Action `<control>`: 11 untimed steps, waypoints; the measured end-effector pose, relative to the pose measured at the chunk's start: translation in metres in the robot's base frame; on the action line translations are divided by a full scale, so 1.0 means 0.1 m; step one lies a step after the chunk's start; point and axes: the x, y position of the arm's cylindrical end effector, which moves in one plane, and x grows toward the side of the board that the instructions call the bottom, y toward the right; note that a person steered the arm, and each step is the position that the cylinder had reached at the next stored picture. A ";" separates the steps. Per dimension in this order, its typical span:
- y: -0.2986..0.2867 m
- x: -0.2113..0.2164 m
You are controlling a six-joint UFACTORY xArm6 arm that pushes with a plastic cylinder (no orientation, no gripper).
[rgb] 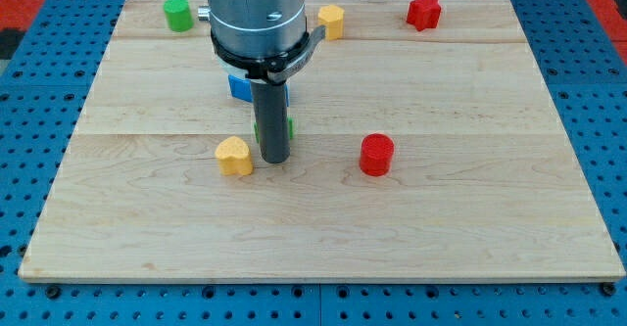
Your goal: Place the yellow heart to the left side of the board
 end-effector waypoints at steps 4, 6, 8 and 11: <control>-1.71 0.02; -1.66 0.21; -1.78 0.56; -2.07 0.19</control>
